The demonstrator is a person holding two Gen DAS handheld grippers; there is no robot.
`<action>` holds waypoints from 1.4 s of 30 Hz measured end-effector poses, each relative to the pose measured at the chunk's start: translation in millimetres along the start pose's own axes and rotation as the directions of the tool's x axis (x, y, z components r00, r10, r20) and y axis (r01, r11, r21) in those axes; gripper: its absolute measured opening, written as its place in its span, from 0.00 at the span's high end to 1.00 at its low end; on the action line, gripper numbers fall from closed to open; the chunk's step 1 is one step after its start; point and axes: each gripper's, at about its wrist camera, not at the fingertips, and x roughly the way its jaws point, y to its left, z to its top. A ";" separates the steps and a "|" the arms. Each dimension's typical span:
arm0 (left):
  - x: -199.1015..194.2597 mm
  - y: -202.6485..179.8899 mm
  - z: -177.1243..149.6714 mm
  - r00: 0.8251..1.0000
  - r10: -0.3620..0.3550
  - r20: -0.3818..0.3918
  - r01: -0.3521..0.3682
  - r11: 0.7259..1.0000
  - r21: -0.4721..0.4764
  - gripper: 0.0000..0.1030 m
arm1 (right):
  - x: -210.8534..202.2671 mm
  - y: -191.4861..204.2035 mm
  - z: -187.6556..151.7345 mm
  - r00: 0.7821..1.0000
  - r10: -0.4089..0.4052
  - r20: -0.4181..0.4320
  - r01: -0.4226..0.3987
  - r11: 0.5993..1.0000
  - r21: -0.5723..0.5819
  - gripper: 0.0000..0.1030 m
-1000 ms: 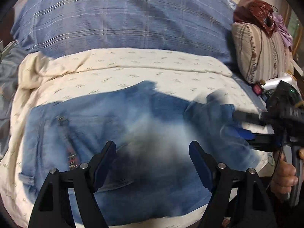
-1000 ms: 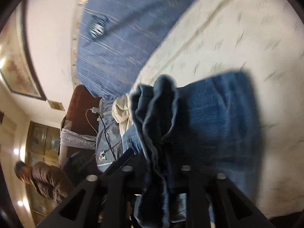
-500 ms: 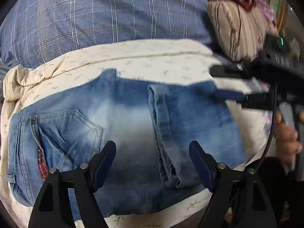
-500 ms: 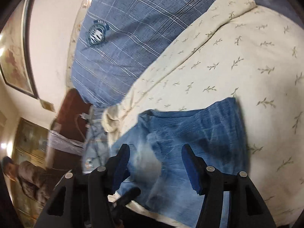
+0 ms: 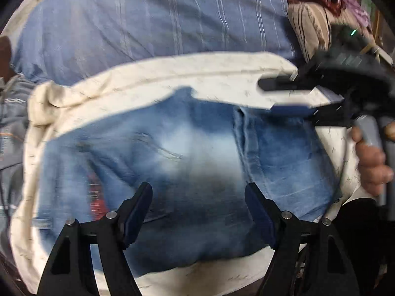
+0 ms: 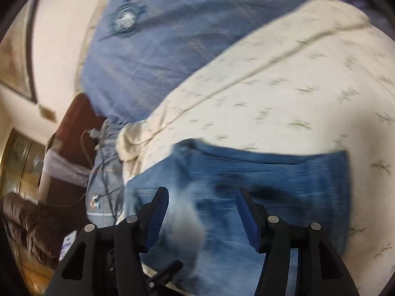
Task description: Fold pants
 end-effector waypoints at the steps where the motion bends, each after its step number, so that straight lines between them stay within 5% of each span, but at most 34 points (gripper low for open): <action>1: -8.2 7.3 -1.1 1.000 0.000 0.016 0.001 1.000 -0.010 0.23 | 8.1 3.8 -0.3 1.000 0.010 -0.013 -0.010 1.000 -0.005 0.41; 5: -42.4 50.3 -14.9 0.995 0.081 0.053 -0.077 0.994 -0.081 0.23 | 60.9 -8.9 -3.5 0.995 -0.028 -0.098 0.031 0.999 0.037 0.39; 10: -75.9 117.2 -48.3 0.976 0.216 0.039 -0.202 0.955 -0.217 0.23 | 46.4 3.0 -9.4 0.997 0.058 -0.053 -0.056 0.998 0.031 0.36; 15: -99.5 169.7 -82.1 0.962 0.270 0.035 -0.241 0.906 -0.348 0.23 | 24.0 61.1 -31.9 0.995 0.096 -0.033 -0.100 0.982 -0.160 0.36; 21: -92.4 196.7 -99.4 0.986 0.164 0.033 -0.130 0.876 -0.465 0.23 | 22.8 132.7 -77.2 1.000 0.021 -0.010 -0.023 0.911 -0.413 0.36; 26: -84.1 194.7 -96.5 0.991 0.121 0.058 -0.077 0.867 -0.493 0.19 | 42.3 152.4 -101.4 0.998 -0.053 -0.022 0.035 0.872 -0.488 0.36; 39: -8.1 200.2 -63.8 0.999 0.036 -0.005 -0.034 0.864 -0.502 0.18 | 50.7 146.5 -98.0 0.996 -0.091 0.002 0.080 0.870 -0.486 0.36; 42: 1.9 200.7 -63.1 1.000 -0.021 0.009 0.022 0.853 -0.521 0.24 | 51.2 142.0 -96.1 0.992 -0.121 0.024 0.117 0.863 -0.491 0.36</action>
